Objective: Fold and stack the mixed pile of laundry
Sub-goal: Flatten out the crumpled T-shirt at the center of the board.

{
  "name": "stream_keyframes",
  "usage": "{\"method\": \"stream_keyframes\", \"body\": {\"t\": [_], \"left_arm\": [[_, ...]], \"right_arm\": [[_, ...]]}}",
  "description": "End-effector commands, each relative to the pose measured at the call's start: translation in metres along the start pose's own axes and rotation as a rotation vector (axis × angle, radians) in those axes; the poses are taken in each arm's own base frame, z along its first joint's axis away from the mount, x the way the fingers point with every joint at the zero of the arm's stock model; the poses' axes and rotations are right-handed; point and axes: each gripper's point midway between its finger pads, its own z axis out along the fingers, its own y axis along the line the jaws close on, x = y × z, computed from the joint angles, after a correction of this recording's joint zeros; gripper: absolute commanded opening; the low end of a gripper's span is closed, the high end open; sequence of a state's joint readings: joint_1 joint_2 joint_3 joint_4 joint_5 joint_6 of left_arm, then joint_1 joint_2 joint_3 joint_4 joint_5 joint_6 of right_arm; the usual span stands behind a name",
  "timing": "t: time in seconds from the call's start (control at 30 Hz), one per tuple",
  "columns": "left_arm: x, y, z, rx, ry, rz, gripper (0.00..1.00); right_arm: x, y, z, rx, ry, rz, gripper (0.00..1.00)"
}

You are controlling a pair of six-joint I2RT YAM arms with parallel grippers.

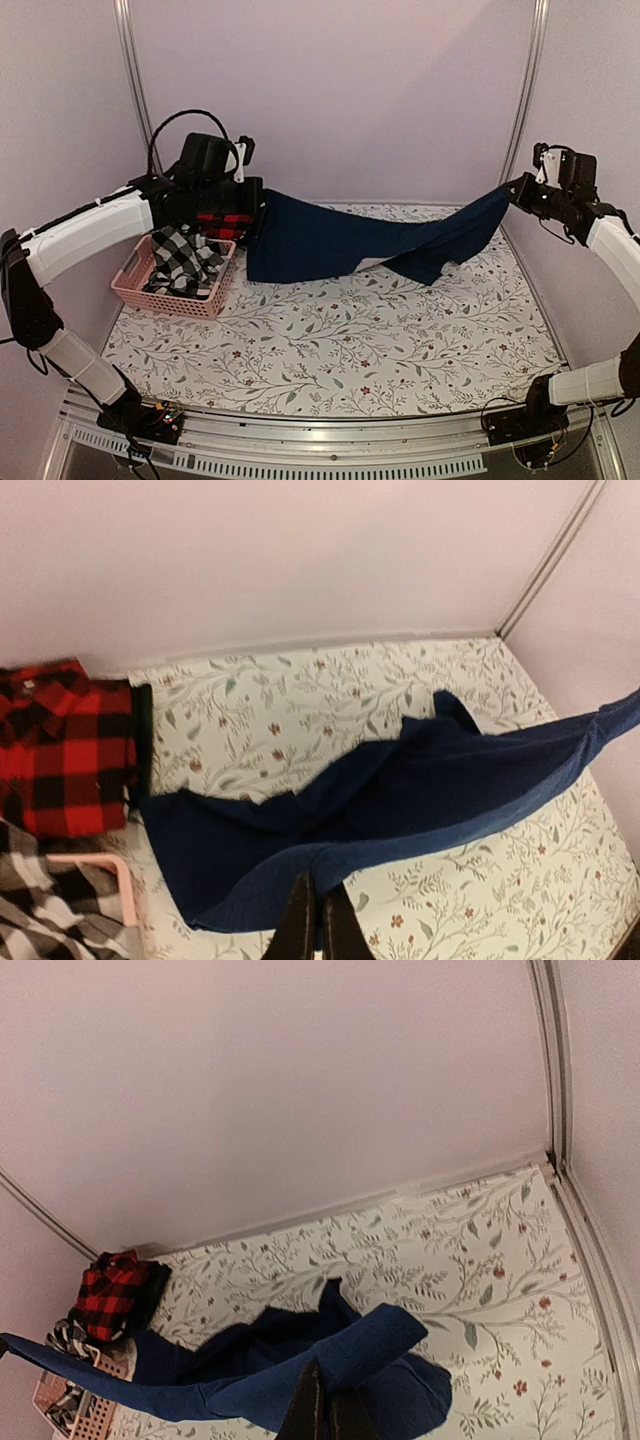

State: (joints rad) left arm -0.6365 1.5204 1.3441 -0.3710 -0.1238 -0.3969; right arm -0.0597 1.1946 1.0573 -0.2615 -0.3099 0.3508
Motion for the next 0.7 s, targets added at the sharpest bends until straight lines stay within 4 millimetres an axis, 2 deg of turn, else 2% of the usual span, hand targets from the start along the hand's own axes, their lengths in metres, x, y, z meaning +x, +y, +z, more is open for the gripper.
{"method": "stream_keyframes", "body": {"t": [0.0, 0.07, 0.13, 0.33, 0.43, 0.53, 0.6, 0.67], "left_arm": [[-0.092, -0.003, -0.054, -0.026, -0.236, 0.123, 0.0], [-0.114, -0.016, -0.079, 0.026, -0.3, 0.159, 0.0], [-0.125, -0.033, -0.105, 0.099, -0.353, 0.197, 0.0], [-0.137, -0.069, -0.193, 0.282, -0.523, 0.273, 0.0], [-0.143, -0.082, -0.222, 0.366, -0.572, 0.285, 0.0], [-0.149, -0.091, -0.231, 0.41, -0.586, 0.282, 0.0], [-0.154, -0.09, -0.223, 0.387, -0.582, 0.273, 0.0], [-0.158, -0.078, -0.2, 0.296, -0.552, 0.241, 0.0]], "right_arm": [[-0.093, 0.052, -0.041, -0.099, -0.227, -0.104, 0.0], [-0.114, 0.067, -0.059, -0.119, -0.272, -0.149, 0.0], [-0.126, 0.084, -0.084, -0.15, -0.327, -0.189, 0.0], [-0.148, 0.126, -0.175, -0.216, -0.498, -0.265, 0.0], [-0.154, 0.139, -0.2, -0.234, -0.535, -0.29, 0.0], [-0.163, 0.14, -0.209, -0.217, -0.573, -0.288, 0.0], [-0.167, 0.132, -0.205, -0.179, -0.59, -0.276, 0.0], [-0.169, 0.12, -0.191, -0.131, -0.582, -0.257, 0.0]]}}
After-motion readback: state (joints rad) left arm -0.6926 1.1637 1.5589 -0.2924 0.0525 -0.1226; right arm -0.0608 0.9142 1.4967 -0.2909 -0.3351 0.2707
